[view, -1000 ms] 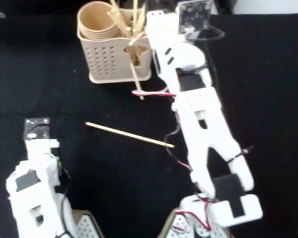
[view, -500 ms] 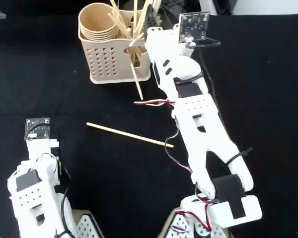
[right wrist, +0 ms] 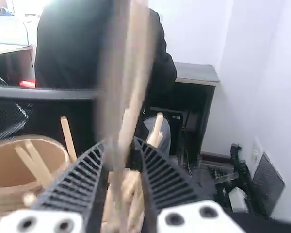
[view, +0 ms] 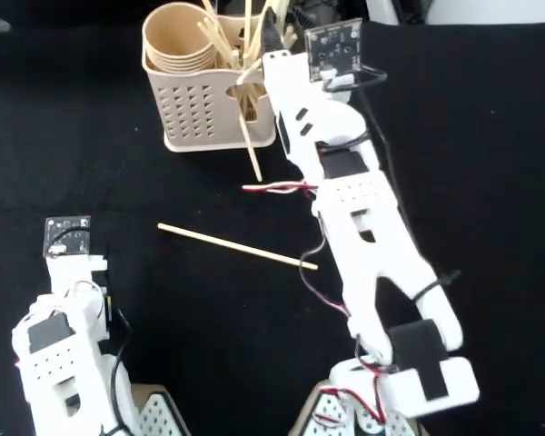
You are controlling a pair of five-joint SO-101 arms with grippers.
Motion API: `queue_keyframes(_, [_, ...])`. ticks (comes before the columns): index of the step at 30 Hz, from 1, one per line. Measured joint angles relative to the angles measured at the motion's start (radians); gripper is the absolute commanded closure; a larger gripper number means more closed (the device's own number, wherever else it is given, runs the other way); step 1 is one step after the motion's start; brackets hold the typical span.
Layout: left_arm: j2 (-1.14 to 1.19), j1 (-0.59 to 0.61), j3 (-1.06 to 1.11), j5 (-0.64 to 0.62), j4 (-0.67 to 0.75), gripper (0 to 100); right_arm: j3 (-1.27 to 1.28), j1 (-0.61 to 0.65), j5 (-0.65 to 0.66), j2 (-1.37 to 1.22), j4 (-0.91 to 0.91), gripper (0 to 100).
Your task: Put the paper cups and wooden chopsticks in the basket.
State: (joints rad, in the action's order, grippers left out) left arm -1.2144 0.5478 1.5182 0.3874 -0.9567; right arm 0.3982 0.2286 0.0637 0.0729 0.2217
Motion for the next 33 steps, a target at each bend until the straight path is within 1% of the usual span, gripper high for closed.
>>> queue_keyframes(5, [0.0,0.0,0.0,0.0,0.0,91,-0.015,-0.003,0.002,-0.02,0.02,98.6])
queue_keyframes(13, [0.0,0.0,0.0,0.0,0.0,91,0.003,-0.005,0.002,-0.089,0.184,98.6])
queue_keyframes(20, [0.0,0.0,0.0,0.0,0.0,91,0.005,-0.003,-0.003,-0.051,0.196,98.6])
queue_keyframes(27, [0.0,0.0,0.0,0.0,0.0,91,0.005,-0.026,-0.167,-0.055,0.224,98.6])
queue_keyframes(33, [0.0,0.0,0.0,0.0,0.0,91,-0.028,-0.04,-0.204,-0.16,0.272,98.6])
